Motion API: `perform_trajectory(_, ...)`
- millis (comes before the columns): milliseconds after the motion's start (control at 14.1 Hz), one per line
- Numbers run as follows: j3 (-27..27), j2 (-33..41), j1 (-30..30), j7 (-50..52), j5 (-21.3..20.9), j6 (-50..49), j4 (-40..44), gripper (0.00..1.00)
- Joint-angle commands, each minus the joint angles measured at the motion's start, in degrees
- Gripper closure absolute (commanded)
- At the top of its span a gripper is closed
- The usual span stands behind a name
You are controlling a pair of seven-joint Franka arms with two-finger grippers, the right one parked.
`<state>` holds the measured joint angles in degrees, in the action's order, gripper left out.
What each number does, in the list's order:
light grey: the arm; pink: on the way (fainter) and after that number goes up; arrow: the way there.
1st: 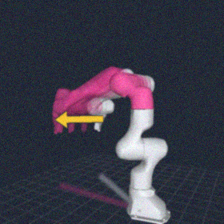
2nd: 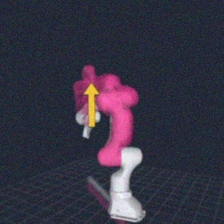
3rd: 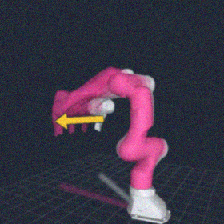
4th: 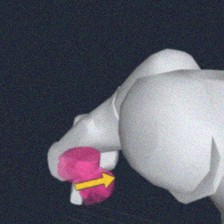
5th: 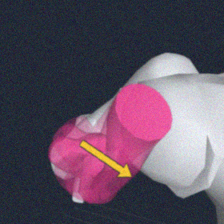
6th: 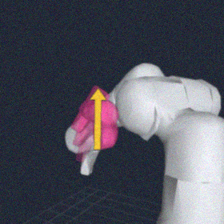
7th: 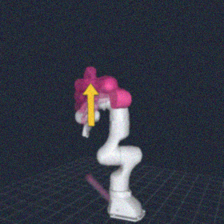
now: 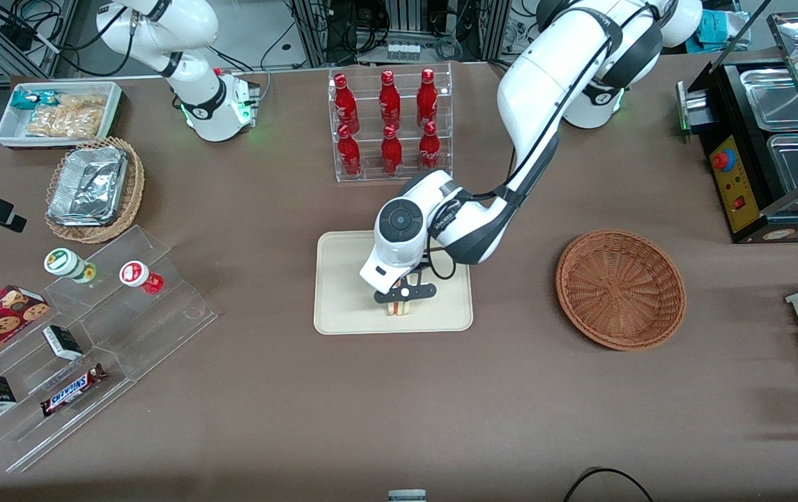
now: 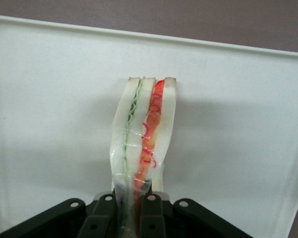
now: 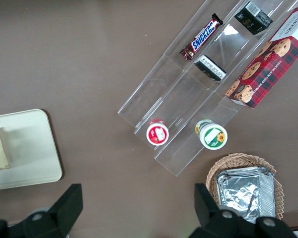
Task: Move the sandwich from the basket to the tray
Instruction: 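Lower the sandwich onto the tray and open the left gripper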
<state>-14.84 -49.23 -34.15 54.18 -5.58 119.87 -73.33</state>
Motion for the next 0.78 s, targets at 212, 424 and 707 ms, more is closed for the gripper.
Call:
perform_trajectory(212,0.34,-1.31,-0.83,3.74,-0.75,0.98,2.22,0.0)
perform_trajectory(424,0.42,1.41,-0.57,3.57,-1.1,-0.07,1.53,0.0)
perform_trajectory(707,0.86,8.25,-0.04,8.18,-0.93,-9.62,-1.8,0.0)
